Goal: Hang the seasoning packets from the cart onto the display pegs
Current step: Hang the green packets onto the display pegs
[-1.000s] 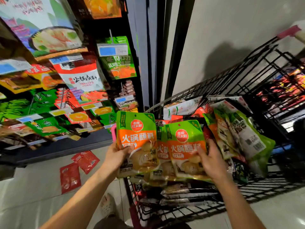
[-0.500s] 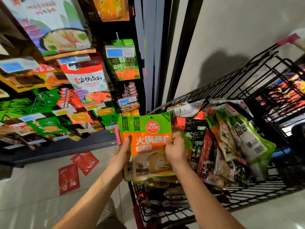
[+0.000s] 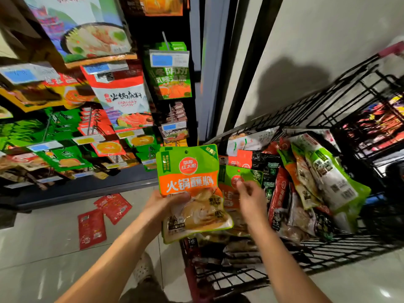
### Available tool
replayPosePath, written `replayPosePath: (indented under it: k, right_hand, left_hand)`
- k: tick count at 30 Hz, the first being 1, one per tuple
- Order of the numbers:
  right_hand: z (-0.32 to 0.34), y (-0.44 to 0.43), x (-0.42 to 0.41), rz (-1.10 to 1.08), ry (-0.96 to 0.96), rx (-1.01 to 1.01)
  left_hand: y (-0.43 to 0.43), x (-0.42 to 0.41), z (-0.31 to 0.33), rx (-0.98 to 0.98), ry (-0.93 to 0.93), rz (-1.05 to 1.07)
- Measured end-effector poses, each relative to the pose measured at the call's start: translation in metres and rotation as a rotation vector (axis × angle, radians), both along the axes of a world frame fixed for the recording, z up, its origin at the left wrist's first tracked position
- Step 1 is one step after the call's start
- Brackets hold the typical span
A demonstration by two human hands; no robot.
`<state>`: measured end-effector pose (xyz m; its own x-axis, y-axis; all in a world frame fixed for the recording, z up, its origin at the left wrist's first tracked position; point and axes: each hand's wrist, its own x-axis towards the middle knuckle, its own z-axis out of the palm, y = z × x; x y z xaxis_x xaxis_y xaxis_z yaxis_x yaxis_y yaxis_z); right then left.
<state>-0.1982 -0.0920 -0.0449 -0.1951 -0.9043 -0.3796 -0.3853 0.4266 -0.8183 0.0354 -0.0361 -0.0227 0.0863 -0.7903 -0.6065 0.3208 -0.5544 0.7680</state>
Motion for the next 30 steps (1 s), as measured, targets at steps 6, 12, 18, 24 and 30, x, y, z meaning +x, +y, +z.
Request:
replayPosePath:
  k: [6, 12, 18, 24, 30]
  right_hand:
    - [-0.081, -0.003, -0.033, -0.058, 0.281, 0.318]
    - [-0.066, 0.008, -0.009, -0.267, -0.003, 0.282]
    - [0.014, 0.02, 0.017, -0.266, 0.101, -0.196]
    - [0.127, 0.021, 0.084, -0.132, 0.242, -0.553]
    - [0.143, 0.021, 0.214, 0.18, -0.052, -0.497]
  left_hand:
    - [0.005, 0.037, -0.007, -0.015, 0.015, 0.003]
    - [0.005, 0.063, -0.013, -0.009, 0.128, -0.017]
    - [0.002, 0.099, -0.012, -0.011, 0.187, -0.076]
    - [0.022, 0.159, 0.008, -0.117, 0.038, -0.041]
    - [0.096, 0.24, 0.021, -0.064, 0.009, 0.216]
